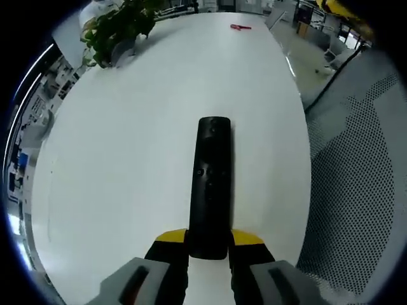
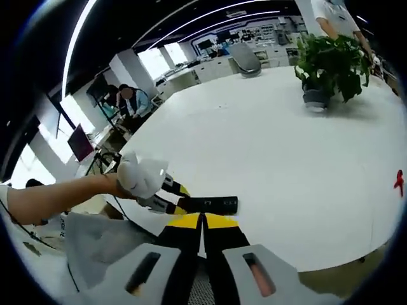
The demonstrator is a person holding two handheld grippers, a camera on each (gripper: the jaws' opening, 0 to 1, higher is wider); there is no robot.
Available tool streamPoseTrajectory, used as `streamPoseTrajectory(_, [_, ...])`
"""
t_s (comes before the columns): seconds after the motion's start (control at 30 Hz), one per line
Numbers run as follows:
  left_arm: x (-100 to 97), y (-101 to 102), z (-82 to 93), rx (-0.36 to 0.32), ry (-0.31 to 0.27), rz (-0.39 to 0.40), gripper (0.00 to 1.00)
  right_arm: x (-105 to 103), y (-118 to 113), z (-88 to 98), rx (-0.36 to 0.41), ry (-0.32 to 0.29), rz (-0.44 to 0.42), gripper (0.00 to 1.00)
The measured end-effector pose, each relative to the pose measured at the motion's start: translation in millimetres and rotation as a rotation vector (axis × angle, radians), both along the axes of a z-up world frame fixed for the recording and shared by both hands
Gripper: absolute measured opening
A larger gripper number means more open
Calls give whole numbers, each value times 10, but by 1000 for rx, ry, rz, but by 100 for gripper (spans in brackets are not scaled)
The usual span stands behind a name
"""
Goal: Press the specified remote control buttons in sequence, fully releasing each button before pressing the next.
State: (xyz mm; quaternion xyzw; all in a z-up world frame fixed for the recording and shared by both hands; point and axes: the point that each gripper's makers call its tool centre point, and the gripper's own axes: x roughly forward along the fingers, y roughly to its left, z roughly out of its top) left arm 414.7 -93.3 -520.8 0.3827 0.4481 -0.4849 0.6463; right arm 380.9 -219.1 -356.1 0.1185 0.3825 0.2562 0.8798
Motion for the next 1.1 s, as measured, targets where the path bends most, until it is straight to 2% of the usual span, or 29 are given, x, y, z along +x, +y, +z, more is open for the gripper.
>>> streamPoseTrajectory(0.27, [-99, -17, -1, -22, -1, 19, 23, 346, 70, 340, 55, -15, -17, 0])
streamPoseTrajectory(0.4, [-151, -18, -3, -34, -2, 28, 23, 540, 135, 395, 85, 13, -1, 0])
streamPoseTrajectory(0.47, [-179, -22, -4, -38, -4, 29, 23, 619, 195, 315, 72, 67, 30, 0])
streamPoseTrajectory(0.53, [-210, -32, -5, -42, -3, 30, 23, 634, 252, 255, 57, 90, 43, 0])
streamPoseTrajectory(0.67, [-271, -39, -3, -54, -3, 35, 23, 750, 341, 228, 72, 86, 45, 0])
streamPoseTrajectory(0.73, [-295, -42, -2, -60, -4, 38, 23, 787, 373, 164, 48, 93, 49, 0])
streamPoseTrajectory(0.83, [-344, -51, -2, -76, -4, 48, 23, 854, 363, -8, -12, 116, 44, 0])
streamPoseTrajectory(0.87, [-359, -48, -1, -83, -4, 50, 23, 834, 364, -118, -27, 165, 48, 0])
streamPoseTrajectory(1.0, [-399, -58, -2, -129, 10, 84, 24, 845, 373, -360, -22, 220, 21, 0])
streamPoseTrajectory(1.07, [-406, -58, -1, -140, 1, 86, 24, 811, 352, -481, -48, 258, 19, 0])
streamPoseTrajectory(1.1, [-411, -66, -1, -150, 0, 94, 24, 769, 319, -604, -92, 293, 32, 0])
